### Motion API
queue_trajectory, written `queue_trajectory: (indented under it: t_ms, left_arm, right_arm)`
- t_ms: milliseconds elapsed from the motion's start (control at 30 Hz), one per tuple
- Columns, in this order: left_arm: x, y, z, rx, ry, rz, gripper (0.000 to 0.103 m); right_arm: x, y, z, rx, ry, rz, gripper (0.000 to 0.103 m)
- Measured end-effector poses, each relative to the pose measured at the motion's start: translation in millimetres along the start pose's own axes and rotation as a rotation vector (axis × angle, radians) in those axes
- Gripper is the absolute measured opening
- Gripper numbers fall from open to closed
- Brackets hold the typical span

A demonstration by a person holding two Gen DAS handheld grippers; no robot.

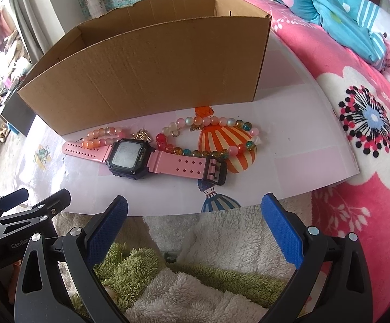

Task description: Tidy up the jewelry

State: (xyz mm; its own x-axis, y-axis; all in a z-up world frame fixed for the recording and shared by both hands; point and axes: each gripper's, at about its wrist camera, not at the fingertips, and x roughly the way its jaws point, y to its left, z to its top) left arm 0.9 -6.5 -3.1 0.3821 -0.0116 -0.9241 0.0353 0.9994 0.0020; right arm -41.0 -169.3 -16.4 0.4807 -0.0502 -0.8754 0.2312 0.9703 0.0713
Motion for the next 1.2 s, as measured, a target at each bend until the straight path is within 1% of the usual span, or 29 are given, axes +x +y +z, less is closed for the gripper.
queue_trajectory:
  t_ms: [167, 333, 600, 667, 700, 833, 1000, 1200]
  left_arm:
    - [0.6, -7.3, 1.6, 0.012, 0.006, 0.003, 0.095]
    - [3.9, -6.2, 3.8, 0.011, 0.014, 0.002, 0.095]
    - [23.5, -6.7, 9.8, 0.011, 0.062, 0.017, 0.095]
    - [27.1, -7.7, 10.8, 0.008, 0.071, 0.019, 0.095]
    - [28.2, -5.6, 11.6, -0.007, 0.067, 0.004, 0.095]
    - [29.8, -4.9, 16.3, -0.009, 0.061, 0.004, 0.095]
    - [30.8, -4.9, 15.7, 0.001, 0.06, -0.003, 0.096]
    - [39.7, 4.6, 30.0, 0.038, 0.067, -0.018, 0.096]
  right_arm:
    - [3.1, -5.2, -0.1, 0.011, 0.006, 0.002, 0.097]
    - [5.9, -7.3, 1.1, 0.016, 0.009, -0.001, 0.097]
    - [10.3, -10.5, 2.0, 0.015, -0.002, -0.009, 0.097]
    - [10.2, -13.3, 3.6, 0.016, -0.016, -0.021, 0.097]
    - [10.0, -14.7, 4.5, 0.015, -0.026, -0.031, 0.097]
    - [10.0, -17.1, 7.4, 0.003, -0.054, -0.045, 0.097]
    - [9.4, -12.2, 10.3, -0.042, -0.096, -0.031, 0.097]
    - [-1.9, -4.4, 13.6, -0.123, -0.178, 0.038, 0.097]
